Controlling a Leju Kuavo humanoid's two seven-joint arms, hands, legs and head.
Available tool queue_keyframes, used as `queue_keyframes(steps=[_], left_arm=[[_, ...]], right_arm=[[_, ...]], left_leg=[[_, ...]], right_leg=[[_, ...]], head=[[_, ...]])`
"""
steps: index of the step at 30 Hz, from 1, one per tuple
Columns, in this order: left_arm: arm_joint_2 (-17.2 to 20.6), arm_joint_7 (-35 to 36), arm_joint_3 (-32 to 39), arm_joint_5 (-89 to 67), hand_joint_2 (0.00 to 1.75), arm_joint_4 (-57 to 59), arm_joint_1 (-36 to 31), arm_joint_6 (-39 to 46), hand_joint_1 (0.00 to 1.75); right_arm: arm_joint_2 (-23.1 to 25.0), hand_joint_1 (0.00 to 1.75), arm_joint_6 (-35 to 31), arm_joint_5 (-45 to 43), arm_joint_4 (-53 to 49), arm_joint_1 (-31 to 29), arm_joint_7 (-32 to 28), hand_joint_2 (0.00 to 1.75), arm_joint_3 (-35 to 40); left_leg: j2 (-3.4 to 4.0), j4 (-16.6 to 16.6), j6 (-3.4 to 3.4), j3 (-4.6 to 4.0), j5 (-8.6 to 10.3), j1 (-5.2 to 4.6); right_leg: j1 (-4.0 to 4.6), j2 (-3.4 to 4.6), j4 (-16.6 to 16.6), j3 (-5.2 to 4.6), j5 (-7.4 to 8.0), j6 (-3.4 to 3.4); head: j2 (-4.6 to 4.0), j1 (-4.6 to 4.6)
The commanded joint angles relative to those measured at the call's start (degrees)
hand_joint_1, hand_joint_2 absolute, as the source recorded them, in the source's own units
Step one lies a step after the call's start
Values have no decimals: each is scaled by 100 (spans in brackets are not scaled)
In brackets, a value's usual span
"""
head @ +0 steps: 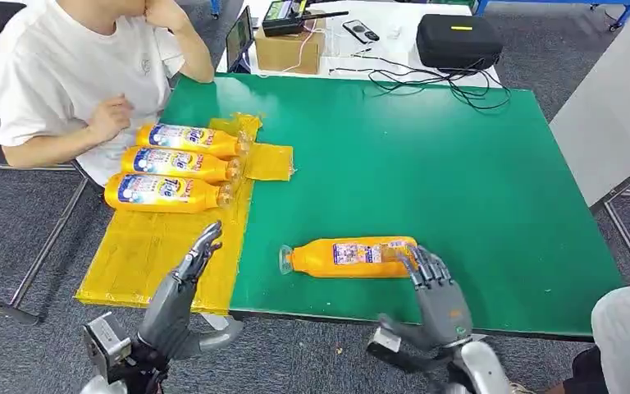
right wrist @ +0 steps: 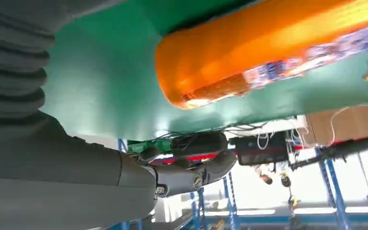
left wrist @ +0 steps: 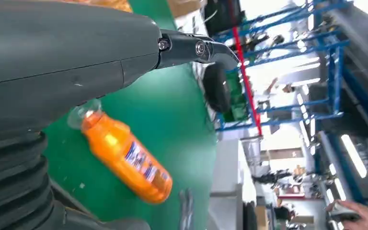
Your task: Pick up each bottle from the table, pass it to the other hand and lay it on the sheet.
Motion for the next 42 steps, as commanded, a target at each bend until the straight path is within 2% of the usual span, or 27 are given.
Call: queue_keyframes(steps=[1,4,5,8,13,15,16,19,23,26,30,34,37,38,39,42], left_arm=[[-139,90,-188,-214,175,670,-249,18,0],[-199,178,-184,-312,175,928,-536,135,0],[-231,215,-207,-327,175,1035,-655,123,0],[-274,244,-301,-333,175,1321,-881,93,0],[-316,252,-400,-316,175,1587,-1167,87,0],[-316,274,-419,-307,175,1656,-1217,101,0],[-320,287,-420,-305,175,1660,-1222,111,0],[-319,287,-420,-305,175,1659,-1222,111,0],[-368,342,-411,-342,175,1703,-1235,170,0],[-384,352,-425,-353,175,1769,-1267,180,0],[-387,352,-427,-353,175,1781,-1273,182,0],[-387,352,-427,-353,175,1781,-1273,182,0],[-387,352,-427,-353,175,1781,-1273,182,0],[-383,352,-430,-353,175,1793,-1286,180,0],[-389,364,-440,-362,175,1849,-1329,179,0],[-371,420,-516,-407,175,1913,-1511,196,0]], right_arm=[[203,0,657,-20,1655,-1694,249,175,689],[245,0,1020,-171,2473,-2171,397,175,934],[325,0,1110,-240,2749,-2331,390,175,958],[569,0,1033,-181,3512,-2684,419,175,1118],[864,0,1168,-140,4185,-3059,505,175,1291],[940,0,1681,-150,4521,-3261,772,175,1363],[959,0,1865,-169,4583,-3332,857,175,1392],[957,0,1870,-169,4582,-3343,857,175,1392],[950,0,2608,-173,4899,-3571,1470,175,1653],[928,2,3044,-162,5079,-3730,1715,175,1809],[921,2,3063,-162,5069,-3737,1721,175,1821],[921,2,3063,-162,5069,-3737,1721,175,1821],[921,2,3063,-162,5069,-3737,1721,175,1821],[912,113,3301,-131,5130,-3784,1870,175,1903],[887,175,3497,-62,5157,-3836,2022,175,2018],[911,175,3788,101,5097,-3935,2371,175,2266]], left_leg=[[37,-9,-6,25,0,1],[29,-13,-9,42,4,6],[18,-8,-3,25,11,3],[18,-7,-3,26,11,5],[18,-7,-5,28,10,2],[15,-7,-7,30,9,3],[13,-4,-5,24,10,2],[18,-8,-8,42,4,6],[12,-3,-2,26,13,2],[18,-4,-2,39,12,3],[7,-8,-3,65,17,7],[0,-9,-5,77,17,9],[5,-7,-2,87,13,6],[2,-10,-3,88,14,7],[0,-12,-5,87,15,9],[5,-4,-2,85,17,7]], right_leg=[[3,31,-9,10,8,-9],[8,16,-14,29,2,-13],[4,12,-7,16,4,-4],[5,13,-7,20,5,-3],[2,15,-3,22,3,-6],[3,11,-3,24,1,-9],[2,11,-1,18,2,-7],[7,13,-6,36,-2,-13],[2,1,-2,18,1,-2],[3,2,-4,29,2,-3],[7,-9,-14,50,4,-8],[10,-10,-17,26,5,-13],[7,-5,-12,78,3,-4],[8,-9,-15,82,3,-7],[10,-12,-18,82,4,-12],[7,-6,-9,77,7,-6]], head=[[0,-4],[0,-2],[0,-2],[0,-2],[0,-2],[0,-4],[0,-2],[0,-4],[0,-2],[0,-2],[0,0],[0,0],[0,-2],[0,-2],[0,-2],[0,-2]])
